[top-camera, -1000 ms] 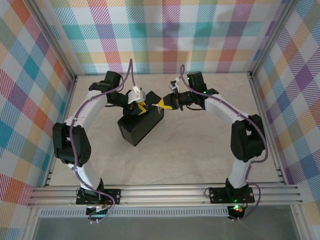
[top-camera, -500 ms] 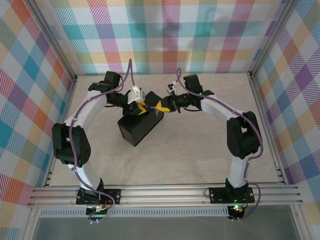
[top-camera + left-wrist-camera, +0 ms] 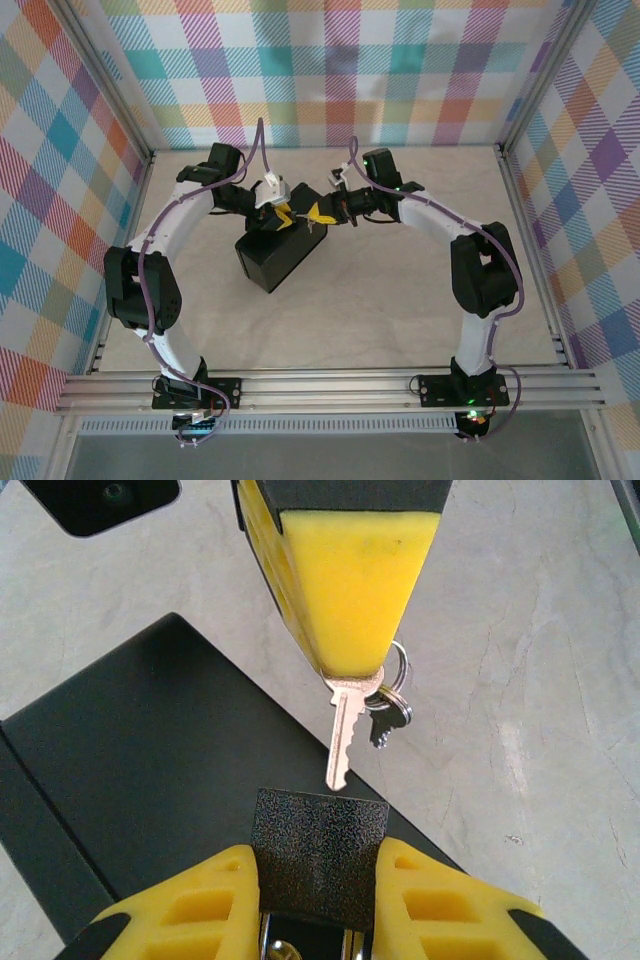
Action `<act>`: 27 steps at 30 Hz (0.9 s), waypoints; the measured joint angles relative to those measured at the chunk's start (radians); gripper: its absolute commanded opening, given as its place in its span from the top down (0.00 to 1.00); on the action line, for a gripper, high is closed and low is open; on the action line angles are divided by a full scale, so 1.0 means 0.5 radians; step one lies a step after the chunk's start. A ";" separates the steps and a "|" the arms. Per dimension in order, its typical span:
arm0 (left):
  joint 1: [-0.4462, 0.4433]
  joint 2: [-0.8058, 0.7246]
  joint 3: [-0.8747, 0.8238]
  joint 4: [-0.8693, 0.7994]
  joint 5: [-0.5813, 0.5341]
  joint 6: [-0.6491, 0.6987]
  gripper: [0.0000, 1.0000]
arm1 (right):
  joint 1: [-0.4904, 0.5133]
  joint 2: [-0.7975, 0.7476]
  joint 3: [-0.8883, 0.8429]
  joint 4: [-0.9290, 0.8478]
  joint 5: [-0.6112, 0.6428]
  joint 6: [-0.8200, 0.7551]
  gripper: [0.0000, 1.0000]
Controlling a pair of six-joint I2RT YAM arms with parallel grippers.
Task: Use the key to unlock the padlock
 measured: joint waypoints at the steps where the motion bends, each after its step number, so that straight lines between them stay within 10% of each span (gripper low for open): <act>1: 0.000 0.000 0.000 0.000 0.001 -0.002 0.78 | 0.000 0.000 -0.002 0.000 0.000 0.000 1.00; 27: 0.006 -0.014 -0.027 0.040 0.015 -0.043 0.77 | 0.000 0.000 -0.066 0.109 -0.004 0.063 1.00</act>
